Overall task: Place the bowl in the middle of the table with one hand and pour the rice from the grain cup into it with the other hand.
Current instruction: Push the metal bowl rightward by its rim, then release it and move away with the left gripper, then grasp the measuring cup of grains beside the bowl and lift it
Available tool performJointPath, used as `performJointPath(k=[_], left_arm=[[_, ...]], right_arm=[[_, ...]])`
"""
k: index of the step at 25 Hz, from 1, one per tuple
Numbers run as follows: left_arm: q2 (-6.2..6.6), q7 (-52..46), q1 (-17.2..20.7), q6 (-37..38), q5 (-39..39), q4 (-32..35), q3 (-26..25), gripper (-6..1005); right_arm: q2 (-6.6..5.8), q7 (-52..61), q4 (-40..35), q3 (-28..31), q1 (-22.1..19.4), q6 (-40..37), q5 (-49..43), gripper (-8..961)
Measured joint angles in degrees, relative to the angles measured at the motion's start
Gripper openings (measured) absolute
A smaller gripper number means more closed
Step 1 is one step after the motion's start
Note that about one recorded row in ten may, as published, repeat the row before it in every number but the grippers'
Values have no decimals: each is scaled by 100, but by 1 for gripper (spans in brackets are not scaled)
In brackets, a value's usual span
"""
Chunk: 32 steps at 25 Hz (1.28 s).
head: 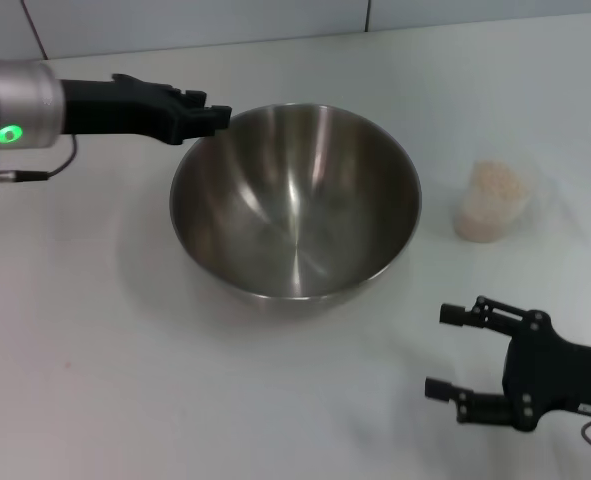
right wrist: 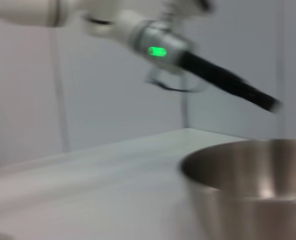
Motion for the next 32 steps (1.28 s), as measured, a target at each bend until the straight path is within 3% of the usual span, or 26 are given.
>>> performJointPath(k=[4,5,6,9,10,13,15,21,32], left_arm=[[5,944,888,822,-530,928,24,375],[5,944,888,822,-530,928,24,404],[4,1364,1334,1212,-712,1264,11,432],[10,1665,1738,1409,-855,1515,12,518],[14,1718,1916,1443,-869,1632,18,546],[12,1727,2045,1462,-870,1709,25,673],[9,1727,2068,1469,-869,1709,32,758],[1,1687,2043,1483,-845,1675,52,851],[5,1663,2036,1491,-839,1617,60,849]], right_arm=[[155,0,40,947,-129,413,7,829],[183,-30,66,1227,-170,508,7,829],[195,-60,133,1516,-203,625,7,829],[198,-256,506,2735,-291,1071,7,828],[198,-256,506,2735,-291,1071,7,828],[207,-603,739,3430,-313,1390,8,828],[208,-709,820,3569,-276,1564,8,828],[211,-756,946,3867,-17,2146,8,828],[200,-750,959,4139,321,2484,8,828]])
